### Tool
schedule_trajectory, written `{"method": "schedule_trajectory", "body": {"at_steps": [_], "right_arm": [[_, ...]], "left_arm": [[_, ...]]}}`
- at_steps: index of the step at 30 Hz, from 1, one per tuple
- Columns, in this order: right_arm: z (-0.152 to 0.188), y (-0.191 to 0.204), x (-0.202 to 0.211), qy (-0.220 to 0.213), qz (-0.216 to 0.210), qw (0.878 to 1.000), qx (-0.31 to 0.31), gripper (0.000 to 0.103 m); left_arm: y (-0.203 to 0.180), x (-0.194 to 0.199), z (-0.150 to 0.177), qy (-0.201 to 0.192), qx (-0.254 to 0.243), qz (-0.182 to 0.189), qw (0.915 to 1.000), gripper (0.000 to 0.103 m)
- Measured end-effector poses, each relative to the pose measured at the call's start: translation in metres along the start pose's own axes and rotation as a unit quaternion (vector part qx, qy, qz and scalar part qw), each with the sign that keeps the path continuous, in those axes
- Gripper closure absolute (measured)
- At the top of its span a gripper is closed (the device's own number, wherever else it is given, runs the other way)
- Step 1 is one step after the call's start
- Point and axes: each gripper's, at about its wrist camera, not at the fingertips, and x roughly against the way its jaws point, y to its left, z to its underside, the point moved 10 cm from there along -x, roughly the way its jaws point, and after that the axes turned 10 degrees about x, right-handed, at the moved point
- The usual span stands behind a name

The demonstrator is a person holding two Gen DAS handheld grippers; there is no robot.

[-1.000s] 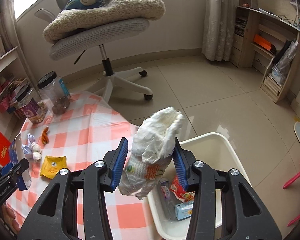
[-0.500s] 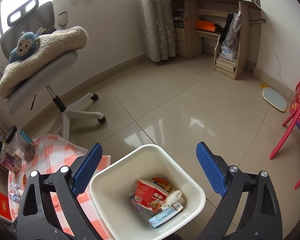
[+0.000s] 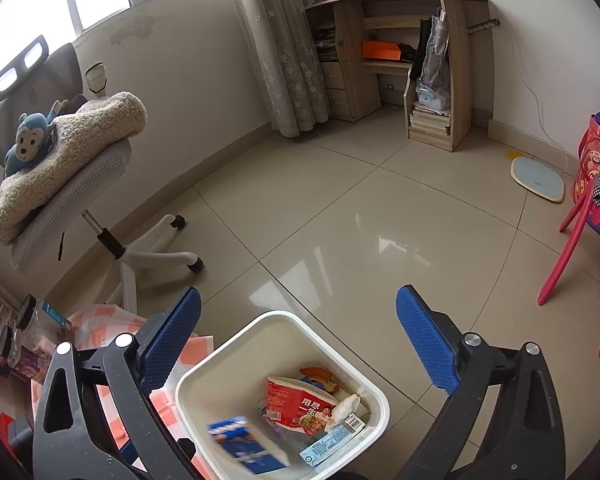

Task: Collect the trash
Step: 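Drop the tissue wad from the right tool while the left tool drops the biscuit box into the bin, then grasp the crumpled white-blue paper with the left tool and lift it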

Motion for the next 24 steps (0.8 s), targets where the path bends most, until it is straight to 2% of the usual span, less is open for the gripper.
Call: {"method": "schedule_trajectory", "body": {"at_steps": [6, 13, 20, 24], "right_arm": [[0.004, 0.021, 0.002, -0.004, 0.012, 0.999, 0.036, 0.007], [0.016, 0.07, 0.0, 0.003, 0.015, 0.994, 0.11, 0.007], [0.035, 0.129, -0.005, 0.038, -0.033, 0.986, 0.157, 0.007], [0.046, 0.161, -0.007, 0.048, -0.046, 0.98, 0.185, 0.007]], "left_arm": [[0.04, 0.015, -0.017, -0.027, 0.023, -0.041, 0.9985, 0.022], [0.103, 0.042, -0.044, -0.068, 0.064, -0.09, 0.9915, 0.015], [0.188, 0.059, -0.055, -0.074, 0.113, -0.164, 0.9771, 0.014], [0.248, 0.068, -0.057, -0.072, 0.145, -0.214, 0.9634, 0.014]]}}
